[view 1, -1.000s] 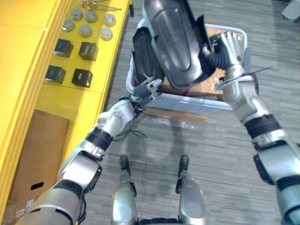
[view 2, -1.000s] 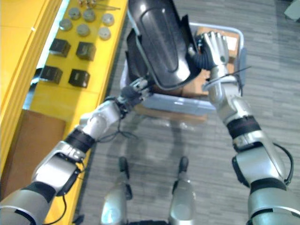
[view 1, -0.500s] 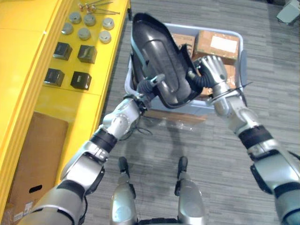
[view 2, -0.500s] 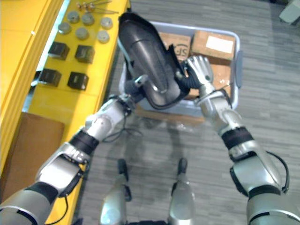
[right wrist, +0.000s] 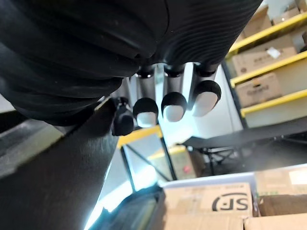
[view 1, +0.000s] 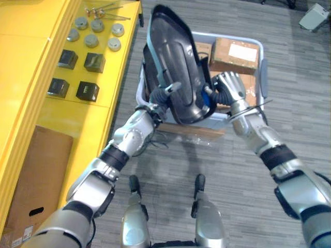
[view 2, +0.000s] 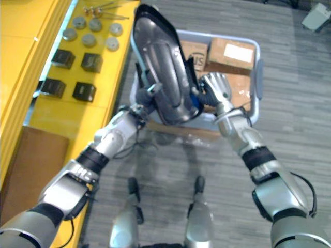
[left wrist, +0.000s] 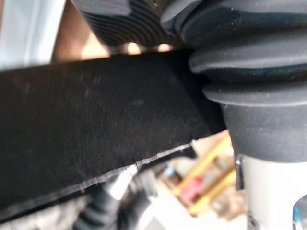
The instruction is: Walk over and take plastic housings, then place them on the shelf
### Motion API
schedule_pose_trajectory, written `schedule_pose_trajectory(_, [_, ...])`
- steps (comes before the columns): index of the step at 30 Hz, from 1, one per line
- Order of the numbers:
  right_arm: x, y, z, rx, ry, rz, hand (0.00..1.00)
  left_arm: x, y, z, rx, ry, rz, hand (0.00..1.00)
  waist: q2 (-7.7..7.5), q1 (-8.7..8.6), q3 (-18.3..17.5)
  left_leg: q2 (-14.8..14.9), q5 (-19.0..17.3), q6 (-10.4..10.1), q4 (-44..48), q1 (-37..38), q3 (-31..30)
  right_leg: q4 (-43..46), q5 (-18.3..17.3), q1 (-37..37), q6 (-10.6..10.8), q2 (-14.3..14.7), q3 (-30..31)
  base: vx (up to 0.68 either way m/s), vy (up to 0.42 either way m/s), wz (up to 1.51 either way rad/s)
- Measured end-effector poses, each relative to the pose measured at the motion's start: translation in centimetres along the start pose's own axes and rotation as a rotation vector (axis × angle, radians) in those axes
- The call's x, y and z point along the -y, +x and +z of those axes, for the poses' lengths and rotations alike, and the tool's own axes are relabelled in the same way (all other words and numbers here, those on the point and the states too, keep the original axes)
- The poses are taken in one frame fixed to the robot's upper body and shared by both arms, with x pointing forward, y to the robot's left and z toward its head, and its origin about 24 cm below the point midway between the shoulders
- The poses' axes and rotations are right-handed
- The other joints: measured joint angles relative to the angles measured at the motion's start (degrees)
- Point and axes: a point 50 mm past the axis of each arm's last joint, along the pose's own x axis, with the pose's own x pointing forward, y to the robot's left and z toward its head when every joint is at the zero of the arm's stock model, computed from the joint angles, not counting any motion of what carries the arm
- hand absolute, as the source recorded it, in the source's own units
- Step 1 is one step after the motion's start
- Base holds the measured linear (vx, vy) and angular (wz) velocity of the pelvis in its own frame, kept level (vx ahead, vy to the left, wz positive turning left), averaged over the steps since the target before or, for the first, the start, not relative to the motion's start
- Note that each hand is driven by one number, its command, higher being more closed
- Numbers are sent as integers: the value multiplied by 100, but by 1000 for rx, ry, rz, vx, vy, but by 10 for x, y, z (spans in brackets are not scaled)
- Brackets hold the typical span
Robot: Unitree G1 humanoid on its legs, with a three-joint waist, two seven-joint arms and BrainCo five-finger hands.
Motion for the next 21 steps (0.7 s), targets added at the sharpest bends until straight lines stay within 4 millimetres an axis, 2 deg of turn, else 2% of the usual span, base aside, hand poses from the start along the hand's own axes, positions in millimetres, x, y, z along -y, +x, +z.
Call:
schedule_pose_trajectory(12, [8,-2,19,81,80,-149,100,-23,-5,0,-29,193,149,100,0,19,0,0,-10,8,0,108,-7,-73,0,139,0,6,-12,-45,-18,0])
schedule_pose_trajectory(18, [9,-7,34,105,179,-225,100,-26,-8,-3,5,149,148,100,0,37,0,0,-22,2,1,172,-5,-89,0,203,0,8,-13,-48,-22,0])
schedule_pose_trajectory(21, [5,-16,48,110,287,-267,100,-28,-16,-13,53,54,146,100,0,33,-16,-2,-80,-11,1,304,20,-155,-2,357,3,9,-12,-16,-10,-2])
